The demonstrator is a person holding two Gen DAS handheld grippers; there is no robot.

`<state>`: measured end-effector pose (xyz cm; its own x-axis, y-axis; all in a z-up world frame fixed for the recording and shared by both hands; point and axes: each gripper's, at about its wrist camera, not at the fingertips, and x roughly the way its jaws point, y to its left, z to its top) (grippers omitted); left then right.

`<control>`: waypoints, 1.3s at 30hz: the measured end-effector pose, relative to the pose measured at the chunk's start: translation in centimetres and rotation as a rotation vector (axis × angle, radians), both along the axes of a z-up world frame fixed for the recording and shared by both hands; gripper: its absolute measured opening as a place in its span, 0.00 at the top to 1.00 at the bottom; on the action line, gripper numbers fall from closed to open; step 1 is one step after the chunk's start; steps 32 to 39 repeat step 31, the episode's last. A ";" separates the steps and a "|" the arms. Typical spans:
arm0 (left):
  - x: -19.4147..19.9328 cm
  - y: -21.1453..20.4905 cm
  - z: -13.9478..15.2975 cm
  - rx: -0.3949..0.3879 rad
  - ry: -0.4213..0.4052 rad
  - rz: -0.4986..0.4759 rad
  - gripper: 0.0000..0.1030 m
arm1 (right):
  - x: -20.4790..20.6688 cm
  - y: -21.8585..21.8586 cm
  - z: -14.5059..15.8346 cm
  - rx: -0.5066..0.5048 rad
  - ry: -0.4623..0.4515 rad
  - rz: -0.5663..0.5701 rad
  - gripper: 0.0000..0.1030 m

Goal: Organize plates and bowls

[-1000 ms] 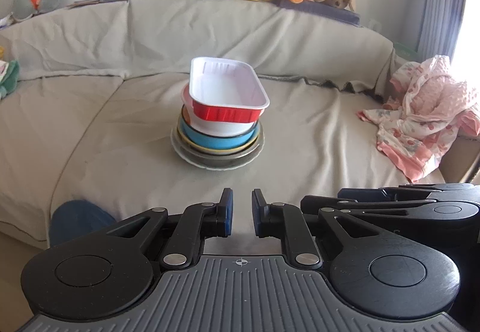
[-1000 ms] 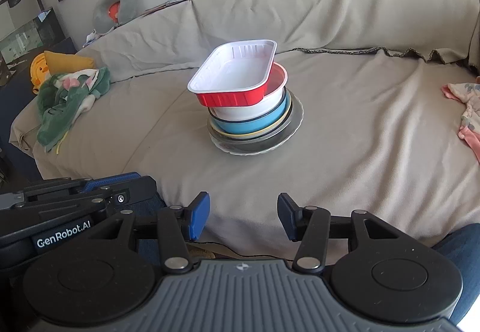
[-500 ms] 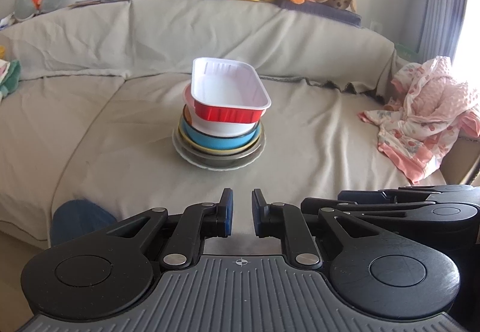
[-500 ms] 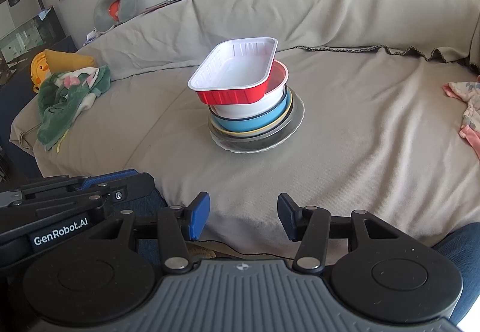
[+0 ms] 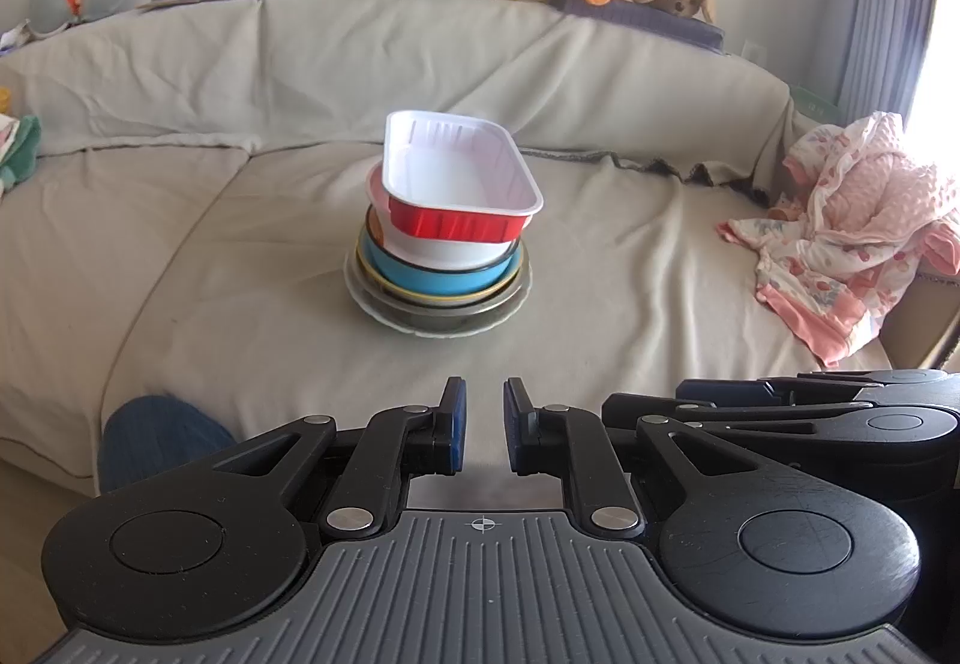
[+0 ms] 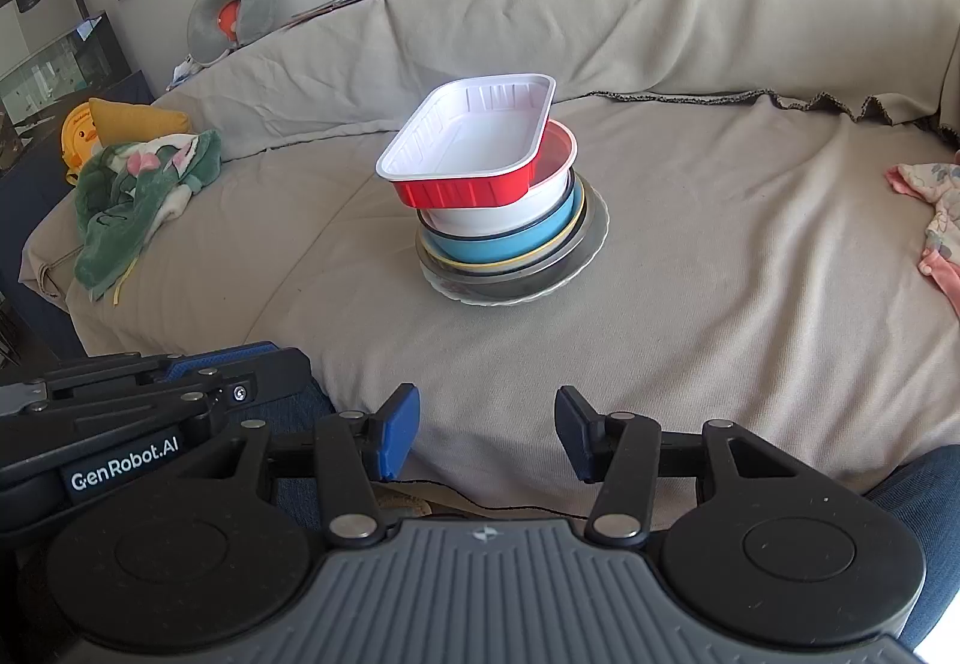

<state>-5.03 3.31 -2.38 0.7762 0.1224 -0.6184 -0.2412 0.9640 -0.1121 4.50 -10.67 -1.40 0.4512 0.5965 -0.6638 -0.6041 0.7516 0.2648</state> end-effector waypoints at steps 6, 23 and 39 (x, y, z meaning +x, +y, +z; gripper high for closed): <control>0.0 0.0 0.0 -0.001 0.001 0.001 0.84 | 0.0 0.0 0.0 0.000 0.000 0.000 0.51; 0.0 0.1 -0.1 -0.001 0.002 -0.001 0.84 | 0.0 0.0 0.0 -0.001 0.000 0.003 0.51; -0.1 0.0 -0.5 0.014 -0.007 -0.001 0.84 | 0.2 -0.1 -0.2 0.000 0.000 0.003 0.51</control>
